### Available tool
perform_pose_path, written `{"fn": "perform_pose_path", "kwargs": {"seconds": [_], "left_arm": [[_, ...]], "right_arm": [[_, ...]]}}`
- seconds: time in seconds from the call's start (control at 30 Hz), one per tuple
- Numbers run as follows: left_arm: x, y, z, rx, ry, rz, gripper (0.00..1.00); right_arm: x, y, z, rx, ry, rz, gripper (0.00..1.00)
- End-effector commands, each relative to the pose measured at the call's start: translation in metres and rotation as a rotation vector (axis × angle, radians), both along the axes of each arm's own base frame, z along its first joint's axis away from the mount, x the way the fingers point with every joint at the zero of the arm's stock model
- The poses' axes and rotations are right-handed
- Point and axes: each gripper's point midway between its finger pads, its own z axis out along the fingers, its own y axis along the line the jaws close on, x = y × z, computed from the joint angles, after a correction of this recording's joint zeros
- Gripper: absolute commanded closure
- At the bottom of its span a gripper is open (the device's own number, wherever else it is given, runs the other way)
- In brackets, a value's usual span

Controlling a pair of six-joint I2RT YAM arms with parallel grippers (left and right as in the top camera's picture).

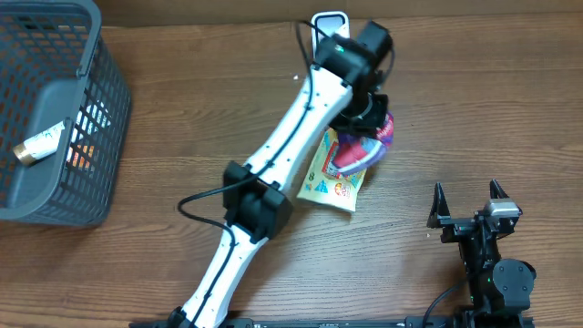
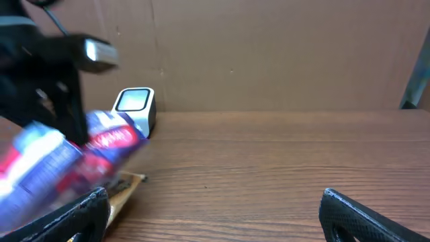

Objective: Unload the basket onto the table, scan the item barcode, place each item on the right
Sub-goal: 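Carry the red Carefree pack to the scanner and hold it there, then release the red pack beside the yellow bag and withdraw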

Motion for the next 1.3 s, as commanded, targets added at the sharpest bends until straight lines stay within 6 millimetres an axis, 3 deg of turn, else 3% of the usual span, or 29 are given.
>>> {"fn": "perform_pose_path", "kwargs": {"seconds": [0.0,0.1,0.33,0.43,0.6,0.7,0.73,0.87,0.93,1.1,1.27], "left_arm": [[0.003,-0.012,-0.013,-0.003,-0.014,-0.017,0.90],[0.004,-0.019,-0.014,-0.017,-0.032,-0.027,0.54],[0.005,-0.024,-0.005,-0.085,-0.010,-0.030,0.50],[0.006,-0.023,0.008,-0.135,-0.008,-0.042,0.48],[0.016,-0.008,0.051,-0.212,-0.088,-0.072,0.42],[0.030,0.011,0.090,-0.240,-0.195,-0.051,0.30],[0.043,0.040,0.129,-0.220,-0.322,-0.001,0.17],[0.060,0.111,0.189,-0.084,-0.540,0.158,0.12],[0.062,0.149,0.214,-0.019,-0.622,0.247,0.00],[0.052,0.262,0.264,0.154,-0.745,0.519,0.00],[0.027,0.374,0.281,0.217,-0.719,0.879,0.00]], "right_arm": [[0.000,-0.002,-0.001,-0.004,-0.006,-0.012,0.00],[0.000,-0.002,-0.001,-0.004,-0.006,-0.012,0.00],[0.000,-0.002,-0.001,-0.004,-0.006,-0.012,0.00],[0.000,-0.002,-0.001,-0.004,-0.006,-0.012,0.00],[0.000,-0.002,-0.001,-0.004,-0.006,-0.012,0.00],[0.000,-0.002,-0.001,-0.004,-0.006,-0.012,0.00],[0.000,-0.002,-0.001,-0.004,-0.006,-0.012,0.00],[0.000,-0.002,-0.001,-0.004,-0.006,-0.012,0.00],[0.000,-0.002,-0.001,-0.004,-0.006,-0.012,0.00],[0.000,-0.002,-0.001,-0.004,-0.006,-0.012,0.00],[0.000,-0.002,-0.001,-0.004,-0.006,-0.012,0.00]]}}
